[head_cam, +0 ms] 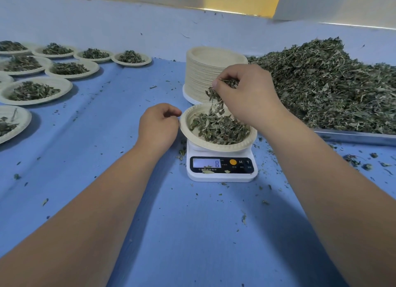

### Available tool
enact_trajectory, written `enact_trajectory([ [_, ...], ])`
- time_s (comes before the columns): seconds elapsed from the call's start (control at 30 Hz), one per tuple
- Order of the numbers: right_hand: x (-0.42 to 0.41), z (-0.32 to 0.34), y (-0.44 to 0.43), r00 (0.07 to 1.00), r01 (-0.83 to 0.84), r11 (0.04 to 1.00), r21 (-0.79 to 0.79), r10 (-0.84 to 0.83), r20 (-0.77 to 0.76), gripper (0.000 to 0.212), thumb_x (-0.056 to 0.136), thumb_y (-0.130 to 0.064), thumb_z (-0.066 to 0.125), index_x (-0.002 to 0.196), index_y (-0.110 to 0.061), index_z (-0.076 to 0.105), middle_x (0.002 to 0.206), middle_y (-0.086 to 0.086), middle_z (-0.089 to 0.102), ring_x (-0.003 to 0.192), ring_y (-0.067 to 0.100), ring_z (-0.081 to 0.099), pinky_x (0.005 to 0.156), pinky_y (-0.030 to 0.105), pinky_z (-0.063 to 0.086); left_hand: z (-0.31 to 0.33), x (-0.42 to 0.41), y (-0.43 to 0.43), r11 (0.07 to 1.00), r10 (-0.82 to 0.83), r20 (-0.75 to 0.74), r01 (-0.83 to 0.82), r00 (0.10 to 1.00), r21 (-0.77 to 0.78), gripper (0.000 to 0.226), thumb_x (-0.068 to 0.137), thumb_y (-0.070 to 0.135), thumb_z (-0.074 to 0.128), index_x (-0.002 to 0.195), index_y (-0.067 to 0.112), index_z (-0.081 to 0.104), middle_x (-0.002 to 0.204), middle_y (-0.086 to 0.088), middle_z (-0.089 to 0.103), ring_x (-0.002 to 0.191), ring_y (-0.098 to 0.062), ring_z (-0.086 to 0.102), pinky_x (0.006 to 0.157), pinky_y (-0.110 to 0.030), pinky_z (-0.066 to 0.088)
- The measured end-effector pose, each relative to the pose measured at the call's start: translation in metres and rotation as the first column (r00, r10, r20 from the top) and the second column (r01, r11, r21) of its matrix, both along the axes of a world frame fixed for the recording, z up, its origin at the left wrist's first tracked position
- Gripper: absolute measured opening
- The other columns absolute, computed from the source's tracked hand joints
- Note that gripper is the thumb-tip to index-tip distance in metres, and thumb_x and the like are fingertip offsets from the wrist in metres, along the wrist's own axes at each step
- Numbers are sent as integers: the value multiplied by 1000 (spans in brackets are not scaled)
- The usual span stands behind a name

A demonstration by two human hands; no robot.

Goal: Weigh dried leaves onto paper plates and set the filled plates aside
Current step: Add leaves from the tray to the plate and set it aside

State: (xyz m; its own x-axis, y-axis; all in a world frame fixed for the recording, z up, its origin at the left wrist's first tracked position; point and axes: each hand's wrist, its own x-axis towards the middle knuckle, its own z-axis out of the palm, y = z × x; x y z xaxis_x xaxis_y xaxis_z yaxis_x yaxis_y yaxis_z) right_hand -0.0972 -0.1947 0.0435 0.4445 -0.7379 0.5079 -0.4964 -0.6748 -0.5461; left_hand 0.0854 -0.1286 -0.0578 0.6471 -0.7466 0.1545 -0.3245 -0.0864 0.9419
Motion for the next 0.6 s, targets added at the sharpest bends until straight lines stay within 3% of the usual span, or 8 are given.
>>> enact_trajectory([
  [0.2,-1,1,-2,1000,13,998,-56,-12,10,14,93,-31,65,88,-24,75,76,-18,65,57,-7,50,60,7,35,1,-1,0,1000,-6,-12,6,1000,7,36,65,17,48,84,30,75,84,10,76,85,-17,72,77,-41,62],
  [0.33,-2,-1,-4,999,25,998,-53,-24,24,16,94,-32,65,90,-21,76,75,-17,65,60,-2,50,62,16,37,1,-1,0,1000,-4,-10,4,1000,8,35,65,17,48,84,30,75,82,11,75,83,-15,71,71,-33,59],
  [0.43,-4,-2,-8,999,30,999,-35,-28,45,15,93,-33,66,88,-22,75,73,-18,63,62,1,52,59,11,37,1,-1,0,1000,-7,-1,7,1000,4,34,68,15,49,85,29,75,84,9,75,83,-15,70,70,-32,58],
  [0.6,-16,0,-21,982,63,997,50,-70,175,13,92,-31,68,82,-25,74,65,-20,59,58,-2,47,65,21,37,2,-3,1,1000,-21,16,22,1000,-3,36,67,18,47,86,28,75,81,10,75,77,-7,67,63,-24,49],
])
